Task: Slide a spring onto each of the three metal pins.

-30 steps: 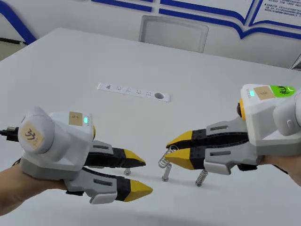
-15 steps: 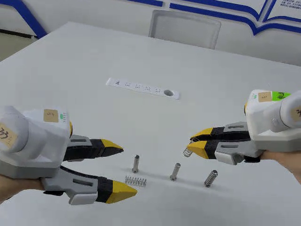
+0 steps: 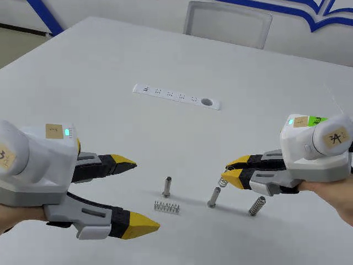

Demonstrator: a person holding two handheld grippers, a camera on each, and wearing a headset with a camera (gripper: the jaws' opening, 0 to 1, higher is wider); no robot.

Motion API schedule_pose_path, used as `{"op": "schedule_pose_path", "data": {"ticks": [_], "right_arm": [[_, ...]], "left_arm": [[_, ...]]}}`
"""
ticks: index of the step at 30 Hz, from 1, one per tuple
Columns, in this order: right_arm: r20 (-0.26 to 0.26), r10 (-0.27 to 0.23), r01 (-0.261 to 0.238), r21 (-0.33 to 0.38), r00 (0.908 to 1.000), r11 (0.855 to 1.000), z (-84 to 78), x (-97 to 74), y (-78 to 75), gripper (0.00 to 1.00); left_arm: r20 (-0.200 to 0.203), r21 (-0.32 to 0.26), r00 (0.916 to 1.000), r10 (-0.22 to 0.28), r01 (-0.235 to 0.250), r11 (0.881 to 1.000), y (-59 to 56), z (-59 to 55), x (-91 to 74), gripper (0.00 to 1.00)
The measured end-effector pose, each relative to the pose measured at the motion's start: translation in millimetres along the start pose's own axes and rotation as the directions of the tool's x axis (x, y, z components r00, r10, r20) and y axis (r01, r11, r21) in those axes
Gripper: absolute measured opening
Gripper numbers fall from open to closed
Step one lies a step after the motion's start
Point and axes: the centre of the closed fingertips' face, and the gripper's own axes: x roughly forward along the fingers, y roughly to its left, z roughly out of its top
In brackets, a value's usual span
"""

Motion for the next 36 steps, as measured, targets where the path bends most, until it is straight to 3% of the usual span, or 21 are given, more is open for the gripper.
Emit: {"op": "schedule_pose_path", "data": {"ticks": [5,17,36], "right_arm": [[-0.016,0.007,-0.007,0.014,0.9999,1.0,-6.3,6.6,0.6,0.11],[-0.067,0.017,-0.019,-0.021,0.9976,1.0,-21.1,18.0,6.2,0.11],[-0.149,0.016,-0.022,-0.041,0.9887,0.999,-45.6,42.1,6.1,0.11]], "left_arm": [[0.004,-0.02,0.9997,0.025,-0.025,0.999,4.5,-1.2,-0.2,0.81],[-0.007,-0.043,0.9995,0.031,-0.031,0.999,3.3,-7.1,-0.2,0.88],[-0.017,-0.063,0.9983,0.056,-0.057,0.996,9.5,-16.4,-1.6,0.9]]}}
